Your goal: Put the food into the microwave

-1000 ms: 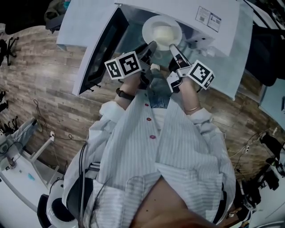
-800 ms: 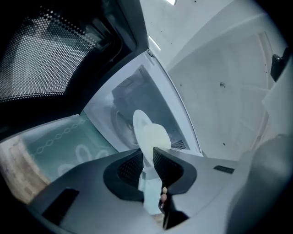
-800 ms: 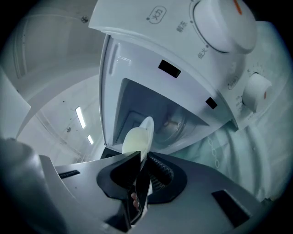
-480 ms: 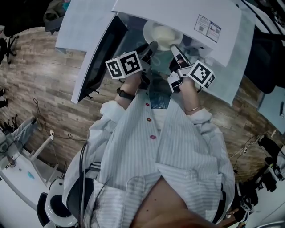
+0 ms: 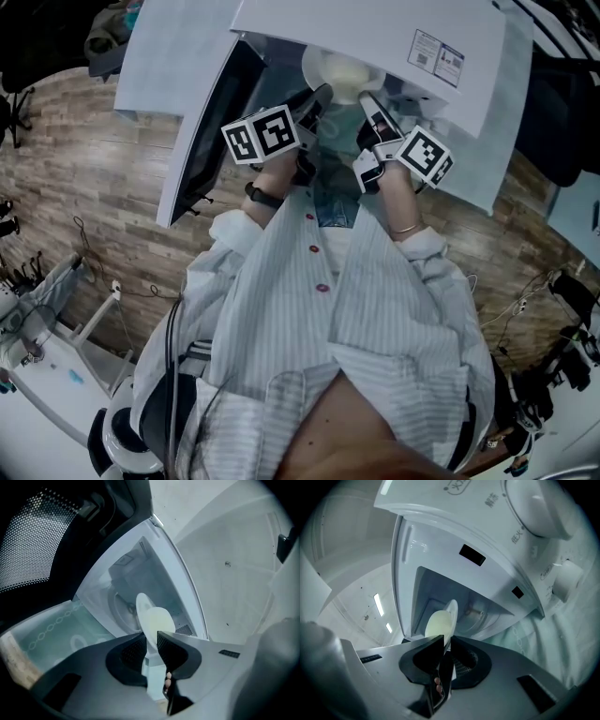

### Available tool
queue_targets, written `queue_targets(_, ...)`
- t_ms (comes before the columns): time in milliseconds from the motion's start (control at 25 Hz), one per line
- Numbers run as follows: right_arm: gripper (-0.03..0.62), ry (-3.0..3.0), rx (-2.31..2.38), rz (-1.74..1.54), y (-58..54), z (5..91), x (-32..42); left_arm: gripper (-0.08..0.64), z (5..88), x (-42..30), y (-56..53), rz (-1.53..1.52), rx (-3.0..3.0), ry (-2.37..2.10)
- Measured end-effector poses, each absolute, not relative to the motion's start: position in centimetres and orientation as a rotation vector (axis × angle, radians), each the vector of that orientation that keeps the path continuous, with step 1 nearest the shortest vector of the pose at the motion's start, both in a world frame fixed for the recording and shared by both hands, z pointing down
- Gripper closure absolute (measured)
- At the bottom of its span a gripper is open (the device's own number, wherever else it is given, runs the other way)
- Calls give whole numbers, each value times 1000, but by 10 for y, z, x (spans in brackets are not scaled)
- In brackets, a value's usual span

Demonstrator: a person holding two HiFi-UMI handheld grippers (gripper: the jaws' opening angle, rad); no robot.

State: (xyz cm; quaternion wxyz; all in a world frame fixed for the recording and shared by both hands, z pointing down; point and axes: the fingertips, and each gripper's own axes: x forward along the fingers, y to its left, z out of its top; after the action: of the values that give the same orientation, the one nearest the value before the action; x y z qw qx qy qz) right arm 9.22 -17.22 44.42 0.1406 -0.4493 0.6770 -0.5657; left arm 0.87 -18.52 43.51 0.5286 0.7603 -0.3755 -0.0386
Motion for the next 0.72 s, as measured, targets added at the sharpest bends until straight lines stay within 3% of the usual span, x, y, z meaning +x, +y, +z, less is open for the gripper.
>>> queue_targets(720,531,1927,-1359,-1672,-183,494,84,489,485,0,-197,-11,1816,-926)
